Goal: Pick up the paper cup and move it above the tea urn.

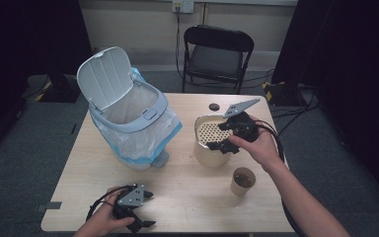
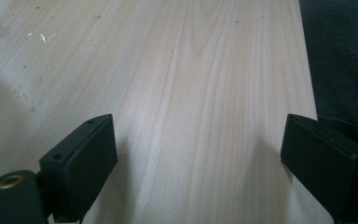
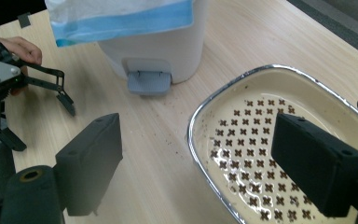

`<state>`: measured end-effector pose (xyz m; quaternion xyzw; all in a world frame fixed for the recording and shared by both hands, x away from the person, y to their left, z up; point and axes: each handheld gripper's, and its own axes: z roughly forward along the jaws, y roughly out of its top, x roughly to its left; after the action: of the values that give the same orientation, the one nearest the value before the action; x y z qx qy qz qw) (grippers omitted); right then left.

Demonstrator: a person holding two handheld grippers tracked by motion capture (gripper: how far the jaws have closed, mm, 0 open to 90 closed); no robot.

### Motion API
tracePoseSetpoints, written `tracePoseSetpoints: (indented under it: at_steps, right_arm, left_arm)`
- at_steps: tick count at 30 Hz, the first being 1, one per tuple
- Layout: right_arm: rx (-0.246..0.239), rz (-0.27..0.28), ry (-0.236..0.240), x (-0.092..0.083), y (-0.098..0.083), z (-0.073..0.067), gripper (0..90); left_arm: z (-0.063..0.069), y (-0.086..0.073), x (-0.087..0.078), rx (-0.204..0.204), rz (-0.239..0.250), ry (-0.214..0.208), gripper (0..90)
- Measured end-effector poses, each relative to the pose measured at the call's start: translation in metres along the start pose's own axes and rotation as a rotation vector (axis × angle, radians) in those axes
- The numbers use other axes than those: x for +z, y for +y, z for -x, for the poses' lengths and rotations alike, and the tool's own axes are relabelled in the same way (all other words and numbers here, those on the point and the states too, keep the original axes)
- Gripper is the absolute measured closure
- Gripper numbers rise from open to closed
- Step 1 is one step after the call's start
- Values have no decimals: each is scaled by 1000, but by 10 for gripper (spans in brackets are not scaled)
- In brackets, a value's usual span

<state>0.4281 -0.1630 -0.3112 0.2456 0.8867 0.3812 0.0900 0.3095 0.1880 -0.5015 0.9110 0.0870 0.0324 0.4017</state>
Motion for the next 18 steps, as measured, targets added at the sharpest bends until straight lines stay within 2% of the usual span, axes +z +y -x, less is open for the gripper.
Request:
tracePoseSetpoints:
  at_steps: [18]
  right_arm:
    - [18, -17, -5, -9, -38, 0, 160]
  left_arm:
    - [0, 0, 0, -9, -1, -5, 101]
